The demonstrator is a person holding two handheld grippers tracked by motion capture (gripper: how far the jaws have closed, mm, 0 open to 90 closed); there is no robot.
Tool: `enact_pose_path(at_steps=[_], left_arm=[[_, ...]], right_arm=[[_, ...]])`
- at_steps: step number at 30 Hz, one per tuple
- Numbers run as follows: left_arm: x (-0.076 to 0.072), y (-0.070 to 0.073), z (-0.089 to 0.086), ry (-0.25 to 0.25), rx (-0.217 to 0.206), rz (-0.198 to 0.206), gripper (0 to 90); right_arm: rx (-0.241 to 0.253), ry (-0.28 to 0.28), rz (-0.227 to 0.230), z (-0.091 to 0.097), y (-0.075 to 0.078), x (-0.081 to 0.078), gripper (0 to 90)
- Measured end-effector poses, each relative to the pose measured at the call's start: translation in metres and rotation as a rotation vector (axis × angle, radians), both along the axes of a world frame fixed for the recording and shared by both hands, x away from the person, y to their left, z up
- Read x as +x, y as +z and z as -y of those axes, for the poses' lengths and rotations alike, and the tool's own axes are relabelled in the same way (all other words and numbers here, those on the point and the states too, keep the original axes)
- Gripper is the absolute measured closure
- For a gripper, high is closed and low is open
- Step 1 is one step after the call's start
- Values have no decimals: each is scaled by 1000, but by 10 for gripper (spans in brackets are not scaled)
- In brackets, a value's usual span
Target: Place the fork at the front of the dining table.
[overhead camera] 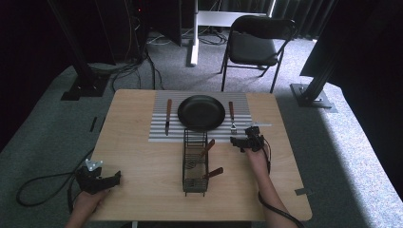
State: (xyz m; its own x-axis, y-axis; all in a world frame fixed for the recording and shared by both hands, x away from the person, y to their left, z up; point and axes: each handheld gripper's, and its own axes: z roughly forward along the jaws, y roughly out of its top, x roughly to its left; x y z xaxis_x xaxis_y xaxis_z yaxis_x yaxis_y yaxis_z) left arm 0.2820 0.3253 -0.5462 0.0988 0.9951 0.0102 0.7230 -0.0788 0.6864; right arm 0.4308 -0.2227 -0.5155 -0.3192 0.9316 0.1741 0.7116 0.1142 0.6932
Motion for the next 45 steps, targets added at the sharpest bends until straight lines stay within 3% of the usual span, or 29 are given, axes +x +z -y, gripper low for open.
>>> enact_pose_path(at_steps=[2,7,12,22,38,45], left_arm=[[0,0,0,0,0,0,10],[0,0,0,0,0,0,10],[0,0,0,0,0,0,10],[0,0,0,0,0,0,10],[0,0,0,0,0,0,10],[0,0,0,0,0,0,10]], right_arm=[[8,-5,20,2,0,-5,127],[3,-20,21,9,-3,-15,126],[-30,-37,47,17,-8,-29,125],[-46,-82,46,34,-19,-56,125],[-78,-92,98,50,-23,-93,124],[-71,-145,104,69,-24,-110,124]])
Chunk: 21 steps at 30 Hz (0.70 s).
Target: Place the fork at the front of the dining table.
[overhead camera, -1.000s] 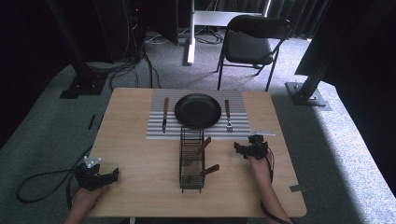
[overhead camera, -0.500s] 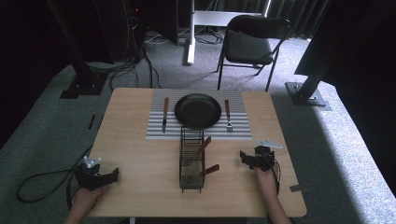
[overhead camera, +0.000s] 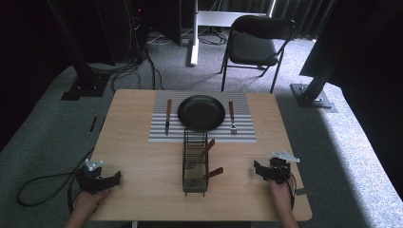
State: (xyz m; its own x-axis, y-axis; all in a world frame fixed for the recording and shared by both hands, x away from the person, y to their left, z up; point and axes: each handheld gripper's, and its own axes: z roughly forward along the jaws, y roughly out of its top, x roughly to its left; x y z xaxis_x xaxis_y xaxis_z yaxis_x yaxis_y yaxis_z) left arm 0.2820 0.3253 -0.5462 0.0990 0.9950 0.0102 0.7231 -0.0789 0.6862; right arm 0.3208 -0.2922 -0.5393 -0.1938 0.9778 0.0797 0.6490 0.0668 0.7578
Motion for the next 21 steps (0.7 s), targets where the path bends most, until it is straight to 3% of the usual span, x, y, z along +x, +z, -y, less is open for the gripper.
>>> enact_pose_path(at_steps=[5,15,21], left_arm=[[0,0,0,0,0,0,10],[0,0,0,1,-1,-1,10],[0,0,0,1,-1,-1,10]], right_arm=[[-9,16,-7,9,-2,-10,124],[-19,-59,-30,23,-7,-27,124],[-14,-71,-38,32,-10,-35,127]])
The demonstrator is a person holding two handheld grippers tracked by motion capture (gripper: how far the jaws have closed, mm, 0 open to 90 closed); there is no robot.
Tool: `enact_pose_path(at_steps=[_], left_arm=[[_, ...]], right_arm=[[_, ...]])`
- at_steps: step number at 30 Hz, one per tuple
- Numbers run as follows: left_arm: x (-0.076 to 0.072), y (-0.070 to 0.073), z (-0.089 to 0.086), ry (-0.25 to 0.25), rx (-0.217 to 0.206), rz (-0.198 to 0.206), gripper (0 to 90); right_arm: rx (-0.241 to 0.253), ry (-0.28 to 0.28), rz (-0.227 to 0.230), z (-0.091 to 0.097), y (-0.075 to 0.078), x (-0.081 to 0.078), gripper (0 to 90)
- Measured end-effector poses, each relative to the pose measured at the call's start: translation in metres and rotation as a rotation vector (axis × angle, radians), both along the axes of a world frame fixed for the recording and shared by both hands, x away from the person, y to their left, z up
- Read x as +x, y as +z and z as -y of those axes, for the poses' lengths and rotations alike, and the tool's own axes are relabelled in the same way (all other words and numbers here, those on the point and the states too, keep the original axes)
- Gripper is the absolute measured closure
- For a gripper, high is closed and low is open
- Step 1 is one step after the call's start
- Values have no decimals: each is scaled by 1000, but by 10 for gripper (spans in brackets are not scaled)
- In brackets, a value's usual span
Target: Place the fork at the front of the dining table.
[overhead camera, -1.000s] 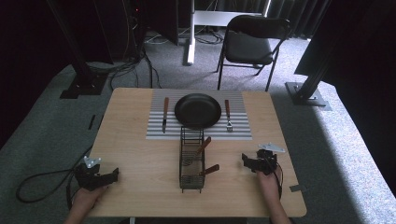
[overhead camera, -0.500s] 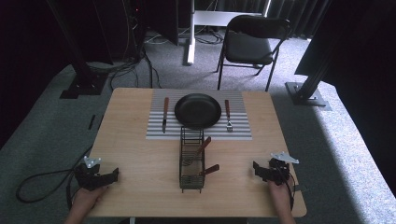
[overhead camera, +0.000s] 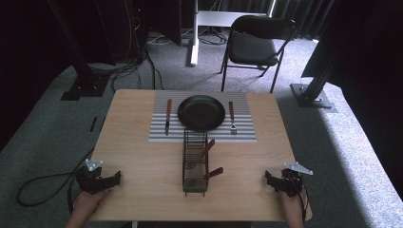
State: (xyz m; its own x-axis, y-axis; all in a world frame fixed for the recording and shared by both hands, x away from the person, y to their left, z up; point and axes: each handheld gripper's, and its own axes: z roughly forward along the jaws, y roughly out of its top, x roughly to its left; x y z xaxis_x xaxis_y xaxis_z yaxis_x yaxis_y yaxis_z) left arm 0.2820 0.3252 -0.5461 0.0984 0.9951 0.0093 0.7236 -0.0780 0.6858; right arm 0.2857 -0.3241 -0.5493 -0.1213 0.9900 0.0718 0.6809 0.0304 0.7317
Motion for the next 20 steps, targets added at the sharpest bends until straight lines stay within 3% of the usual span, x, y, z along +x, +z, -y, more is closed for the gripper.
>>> enact_pose_path(at_steps=[3,6,12,20], left_arm=[[0,0,0,0,0,0,10],[0,0,0,0,0,0,10],[0,0,4,66,-1,1,10],[-3,0,6,96,0,-1,10]], right_arm=[[-9,-7,-2,2,0,-4,128],[-60,-60,-13,4,-1,-7,127],[-60,-60,-11,5,-1,-10,128],[-60,-60,-12,5,-1,-10,128]])
